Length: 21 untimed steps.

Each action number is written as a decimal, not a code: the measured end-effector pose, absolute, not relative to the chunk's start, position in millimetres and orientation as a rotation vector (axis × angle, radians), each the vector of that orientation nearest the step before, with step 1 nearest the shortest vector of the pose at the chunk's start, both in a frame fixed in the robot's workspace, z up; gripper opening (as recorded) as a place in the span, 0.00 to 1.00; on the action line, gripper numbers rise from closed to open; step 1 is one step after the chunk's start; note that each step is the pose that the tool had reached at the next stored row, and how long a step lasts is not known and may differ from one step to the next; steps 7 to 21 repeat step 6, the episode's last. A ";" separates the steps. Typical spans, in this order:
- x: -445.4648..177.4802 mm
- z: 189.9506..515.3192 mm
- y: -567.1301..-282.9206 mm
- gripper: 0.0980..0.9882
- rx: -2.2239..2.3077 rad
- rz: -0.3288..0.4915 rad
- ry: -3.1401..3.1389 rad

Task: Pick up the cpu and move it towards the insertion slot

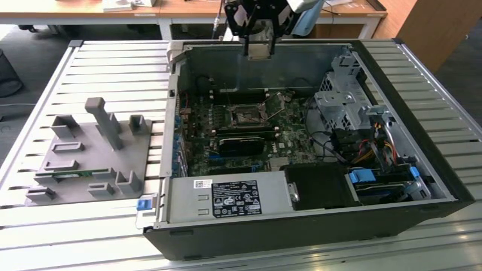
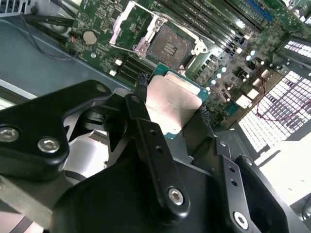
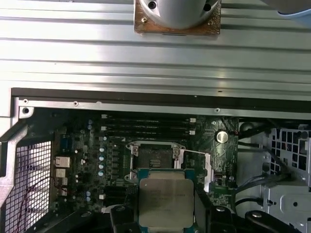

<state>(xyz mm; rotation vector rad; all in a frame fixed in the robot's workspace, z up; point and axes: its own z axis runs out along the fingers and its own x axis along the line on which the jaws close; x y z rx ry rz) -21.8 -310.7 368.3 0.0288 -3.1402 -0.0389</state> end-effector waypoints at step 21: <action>-21.3 368.3 -310.7 0.50 0.028 -0.036 -3.140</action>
